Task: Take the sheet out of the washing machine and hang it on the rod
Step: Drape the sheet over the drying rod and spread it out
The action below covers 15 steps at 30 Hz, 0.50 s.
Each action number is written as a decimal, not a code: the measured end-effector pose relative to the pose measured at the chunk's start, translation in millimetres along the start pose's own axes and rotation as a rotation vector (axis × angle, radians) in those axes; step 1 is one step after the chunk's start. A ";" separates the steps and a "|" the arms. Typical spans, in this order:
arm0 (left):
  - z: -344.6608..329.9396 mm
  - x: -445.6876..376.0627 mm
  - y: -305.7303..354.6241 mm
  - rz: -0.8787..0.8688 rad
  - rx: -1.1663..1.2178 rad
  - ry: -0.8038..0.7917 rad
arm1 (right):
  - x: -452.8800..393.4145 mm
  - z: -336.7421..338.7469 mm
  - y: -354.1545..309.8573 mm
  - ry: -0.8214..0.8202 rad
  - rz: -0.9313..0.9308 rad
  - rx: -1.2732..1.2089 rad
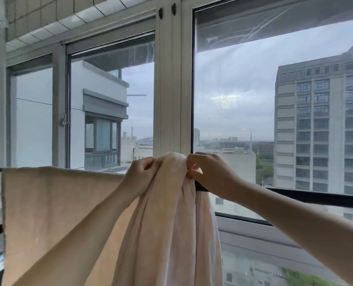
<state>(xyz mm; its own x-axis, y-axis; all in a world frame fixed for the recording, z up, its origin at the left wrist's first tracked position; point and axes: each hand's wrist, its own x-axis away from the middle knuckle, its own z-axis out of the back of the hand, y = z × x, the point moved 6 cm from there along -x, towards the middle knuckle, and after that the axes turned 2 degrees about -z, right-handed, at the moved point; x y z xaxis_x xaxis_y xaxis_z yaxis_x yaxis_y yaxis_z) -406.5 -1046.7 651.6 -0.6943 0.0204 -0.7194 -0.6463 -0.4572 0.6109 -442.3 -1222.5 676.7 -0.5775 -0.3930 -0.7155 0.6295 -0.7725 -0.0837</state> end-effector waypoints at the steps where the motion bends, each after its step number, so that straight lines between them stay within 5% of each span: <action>1: -2.5 -0.2 -0.4 -0.012 0.001 -0.030 | 1.5 1.4 2.0 0.033 -0.019 -0.004; 9: -14.9 1.1 -26.5 0.032 -0.023 -0.213 | 13.5 58.6 36.5 0.212 -0.181 0.014; 15: -23.0 3.7 -22.7 -0.023 -0.267 -0.104 | 50.4 113.5 70.6 0.230 -0.260 0.132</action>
<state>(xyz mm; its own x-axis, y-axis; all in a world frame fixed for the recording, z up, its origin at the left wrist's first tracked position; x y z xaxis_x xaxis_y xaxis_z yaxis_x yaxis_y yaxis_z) -387.1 -1056.7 627.4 -0.7185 0.1182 -0.6854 -0.5655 -0.6731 0.4766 -486.0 -1353.4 713.5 -0.5676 -0.0646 -0.8208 0.3961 -0.8954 -0.2034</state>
